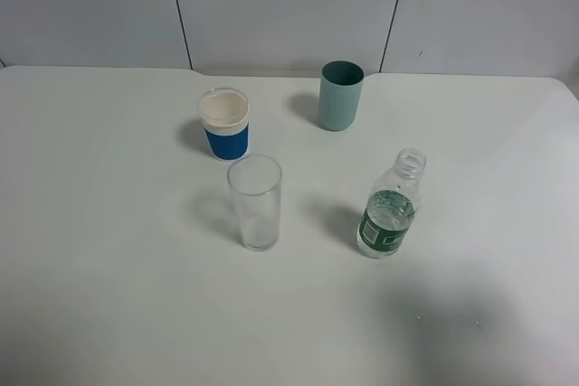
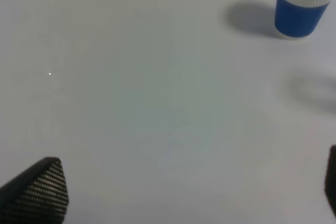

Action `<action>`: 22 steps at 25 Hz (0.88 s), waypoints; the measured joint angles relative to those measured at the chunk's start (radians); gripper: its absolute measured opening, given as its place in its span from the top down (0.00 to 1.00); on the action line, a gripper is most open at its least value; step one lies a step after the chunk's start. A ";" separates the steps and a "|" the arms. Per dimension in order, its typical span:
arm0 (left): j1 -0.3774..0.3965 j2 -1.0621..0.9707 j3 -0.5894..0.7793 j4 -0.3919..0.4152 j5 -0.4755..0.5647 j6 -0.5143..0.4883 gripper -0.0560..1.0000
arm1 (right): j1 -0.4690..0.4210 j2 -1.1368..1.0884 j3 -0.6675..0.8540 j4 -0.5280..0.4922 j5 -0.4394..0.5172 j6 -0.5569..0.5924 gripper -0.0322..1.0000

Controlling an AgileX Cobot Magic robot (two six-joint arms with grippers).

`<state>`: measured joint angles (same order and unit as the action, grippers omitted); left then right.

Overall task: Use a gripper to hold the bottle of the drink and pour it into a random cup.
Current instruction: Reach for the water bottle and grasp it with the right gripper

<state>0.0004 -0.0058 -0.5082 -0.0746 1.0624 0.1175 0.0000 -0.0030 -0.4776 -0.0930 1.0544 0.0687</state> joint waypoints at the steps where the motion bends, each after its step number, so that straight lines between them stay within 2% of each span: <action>1: 0.000 0.000 0.000 0.000 0.000 0.000 0.01 | 0.012 0.000 0.000 0.000 0.000 0.000 0.12; 7: 0.000 0.000 0.000 0.000 0.000 0.000 0.01 | 0.062 0.037 -0.016 -0.002 -0.005 0.000 0.12; 13: 0.000 0.000 0.000 0.000 0.000 0.000 0.01 | 0.067 0.146 -0.088 -0.002 -0.067 -0.020 0.12; 22: 0.000 0.000 0.000 0.000 0.000 0.000 0.01 | 0.067 0.367 -0.119 0.074 -0.135 -0.136 0.12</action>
<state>0.0004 -0.0058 -0.5082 -0.0746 1.0624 0.1175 0.0667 0.3645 -0.5968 -0.0193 0.9195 -0.0674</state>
